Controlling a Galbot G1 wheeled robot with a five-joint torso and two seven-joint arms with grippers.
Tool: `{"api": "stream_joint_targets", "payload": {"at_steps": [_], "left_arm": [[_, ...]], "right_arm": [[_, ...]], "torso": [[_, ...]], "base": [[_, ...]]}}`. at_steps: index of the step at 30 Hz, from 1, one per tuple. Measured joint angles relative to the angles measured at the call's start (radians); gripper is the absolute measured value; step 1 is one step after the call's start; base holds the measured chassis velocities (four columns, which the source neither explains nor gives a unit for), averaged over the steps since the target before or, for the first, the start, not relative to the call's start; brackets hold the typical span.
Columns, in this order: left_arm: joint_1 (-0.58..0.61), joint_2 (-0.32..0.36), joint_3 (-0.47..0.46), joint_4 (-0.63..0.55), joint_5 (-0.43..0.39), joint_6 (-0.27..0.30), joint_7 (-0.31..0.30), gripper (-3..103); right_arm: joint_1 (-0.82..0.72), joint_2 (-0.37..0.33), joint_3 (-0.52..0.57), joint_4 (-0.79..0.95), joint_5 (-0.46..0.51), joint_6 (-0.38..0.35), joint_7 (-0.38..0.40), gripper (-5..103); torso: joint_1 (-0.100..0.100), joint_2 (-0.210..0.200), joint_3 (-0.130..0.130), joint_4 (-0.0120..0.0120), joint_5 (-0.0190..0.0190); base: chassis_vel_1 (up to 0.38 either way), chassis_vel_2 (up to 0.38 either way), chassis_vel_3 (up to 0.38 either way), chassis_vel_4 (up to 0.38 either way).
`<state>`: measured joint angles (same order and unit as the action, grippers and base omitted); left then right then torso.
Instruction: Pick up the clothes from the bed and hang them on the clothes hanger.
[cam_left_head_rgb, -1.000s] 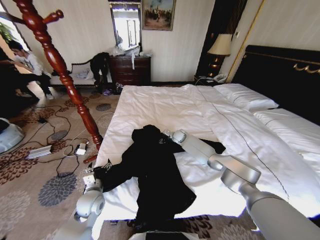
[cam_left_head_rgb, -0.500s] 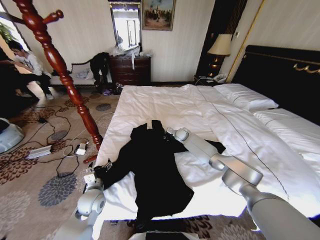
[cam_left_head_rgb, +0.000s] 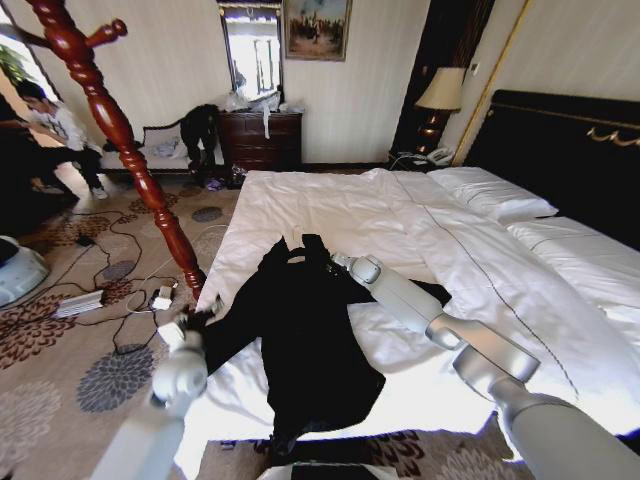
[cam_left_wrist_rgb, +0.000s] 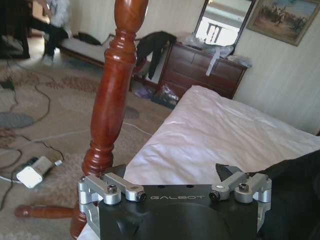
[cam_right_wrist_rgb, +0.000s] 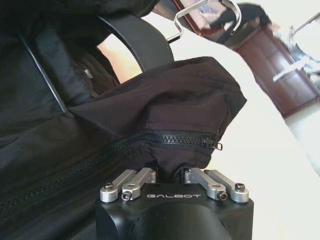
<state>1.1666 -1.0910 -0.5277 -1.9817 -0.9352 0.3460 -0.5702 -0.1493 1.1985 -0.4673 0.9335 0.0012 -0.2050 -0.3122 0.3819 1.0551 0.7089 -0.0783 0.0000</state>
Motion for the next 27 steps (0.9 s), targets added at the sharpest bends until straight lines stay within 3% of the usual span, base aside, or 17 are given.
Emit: {"api": "stream_joint_targets", "payload": {"at_steps": [1, 5, 9, 14, 18, 27], "left_arm": [[-0.038, 0.034, -0.003, 0.025, -0.065, 0.031, 0.013, 100], [-0.09, 0.125, 0.021, 0.089, -0.118, 0.088, 0.09, 100], [-0.122, 0.199, 0.055, 0.13, -0.178, 0.107, 0.159, 100], [-0.138, 0.296, 0.092, 0.145, -0.221, 0.113, 0.301, 100], [-0.132, 0.326, 0.107, 0.134, -0.216, 0.118, 0.347, 100], [-0.119, 0.353, 0.107, 0.128, -0.221, 0.145, 0.367, 100]], "right_arm": [[-0.009, 0.0, 0.003, 0.01, -0.027, 0.02, 0.003, 19], [-0.027, 0.003, 0.017, 0.03, -0.07, 0.057, 0.011, 19], [-0.04, 0.009, 0.026, 0.046, -0.1, 0.089, 0.022, 19], [-0.047, 0.03, 0.041, 0.076, -0.179, 0.166, 0.036, 19], [-0.057, 0.042, 0.052, 0.106, -0.21, 0.197, 0.06, 19], [-0.078, 0.036, 0.071, 0.185, -0.252, 0.243, 0.078, 19]], "torso": [[0.0, 0.0, 0.0, 0.0003, -0.0001], [0.0, 0.0, 0.0, 0.0004, -0.0002], [0.0, 0.0, 0.0, 0.0003, -0.0003], [0.0, 0.0, 0.0, 0.0004, -0.0003], [0.0, 0.0, 0.0, 0.0006, -0.0003], [0.0, 0.0, 0.0, 0.0003, -0.0003]], "base": [[0.0, 0.0, 0.0, 0.0], [0.0, 0.0, 0.0, 0.0], [0.0, 0.0, 0.0, 0.0], [0.0, 0.0, 0.0, 0.0], [0.0, 0.0, 0.0, 0.0], [0.0, 0.0, 0.0, 0.0]]}}
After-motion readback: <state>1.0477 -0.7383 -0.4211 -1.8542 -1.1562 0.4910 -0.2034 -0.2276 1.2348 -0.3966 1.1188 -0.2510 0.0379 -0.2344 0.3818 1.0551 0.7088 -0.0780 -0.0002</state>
